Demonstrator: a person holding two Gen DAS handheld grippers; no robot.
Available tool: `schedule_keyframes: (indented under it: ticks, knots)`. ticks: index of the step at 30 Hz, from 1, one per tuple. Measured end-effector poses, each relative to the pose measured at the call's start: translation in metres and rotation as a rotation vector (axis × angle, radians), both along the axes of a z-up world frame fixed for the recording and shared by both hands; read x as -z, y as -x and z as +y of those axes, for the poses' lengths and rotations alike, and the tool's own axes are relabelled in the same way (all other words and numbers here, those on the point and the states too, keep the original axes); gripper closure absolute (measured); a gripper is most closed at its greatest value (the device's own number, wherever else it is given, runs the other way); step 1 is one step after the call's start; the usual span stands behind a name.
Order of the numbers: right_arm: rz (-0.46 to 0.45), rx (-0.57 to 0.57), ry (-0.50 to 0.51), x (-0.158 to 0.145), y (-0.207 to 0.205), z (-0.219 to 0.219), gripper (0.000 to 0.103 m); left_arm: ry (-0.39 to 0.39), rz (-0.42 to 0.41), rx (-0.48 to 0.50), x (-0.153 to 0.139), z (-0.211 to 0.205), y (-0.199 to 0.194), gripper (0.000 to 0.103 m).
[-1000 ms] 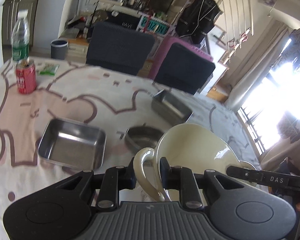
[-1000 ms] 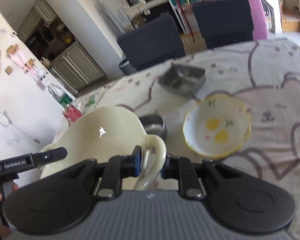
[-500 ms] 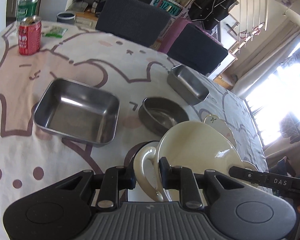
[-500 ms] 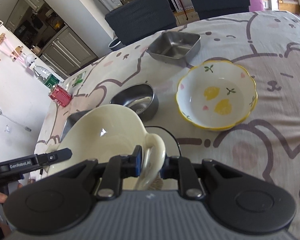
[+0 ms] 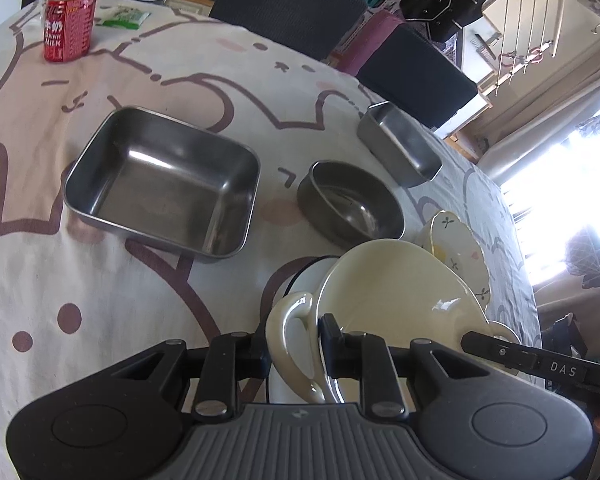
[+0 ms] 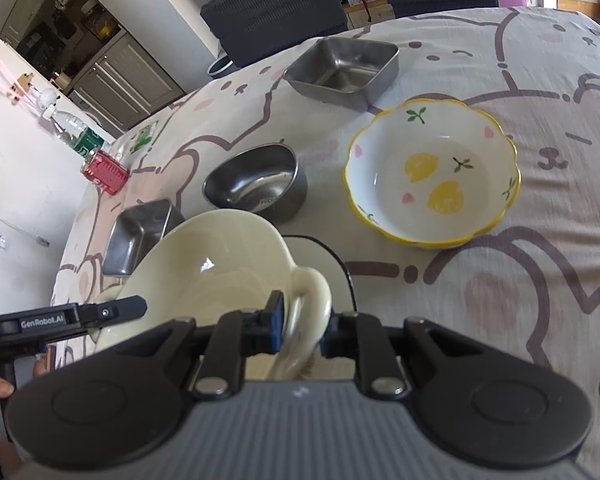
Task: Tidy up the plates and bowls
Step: 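Lower the cream bowl onto the white plate with both grippers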
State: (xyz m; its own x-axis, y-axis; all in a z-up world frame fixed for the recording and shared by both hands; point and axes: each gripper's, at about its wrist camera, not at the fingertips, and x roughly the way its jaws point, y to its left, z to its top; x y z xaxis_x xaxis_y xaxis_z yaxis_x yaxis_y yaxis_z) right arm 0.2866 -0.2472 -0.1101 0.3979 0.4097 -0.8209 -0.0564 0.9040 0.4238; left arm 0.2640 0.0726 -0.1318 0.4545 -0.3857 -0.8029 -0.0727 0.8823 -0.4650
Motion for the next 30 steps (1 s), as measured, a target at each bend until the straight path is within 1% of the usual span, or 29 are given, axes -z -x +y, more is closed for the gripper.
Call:
schedule_keyframes:
  ticks: [10, 15, 23, 30]
  knots:
    - [0.055, 0.005, 0.024, 0.009, -0.004, 0.002, 0.082, -0.007, 0.058, 0.009, 0.015, -0.003, -0.006, 0.075]
    - [0.065, 0.003, 0.043, 0.011, -0.005, 0.005, 0.082, -0.015, 0.074, 0.014, 0.022, -0.006, -0.011, 0.073]
    - [0.073, -0.010, 0.043, 0.014, -0.009, 0.007, 0.083, -0.039, 0.101, 0.006, 0.031, -0.006, -0.016, 0.070]
    - [0.069, -0.014, 0.052, 0.014, -0.011, 0.010, 0.083, -0.026, 0.115, -0.008, 0.037, -0.006, -0.020, 0.068]
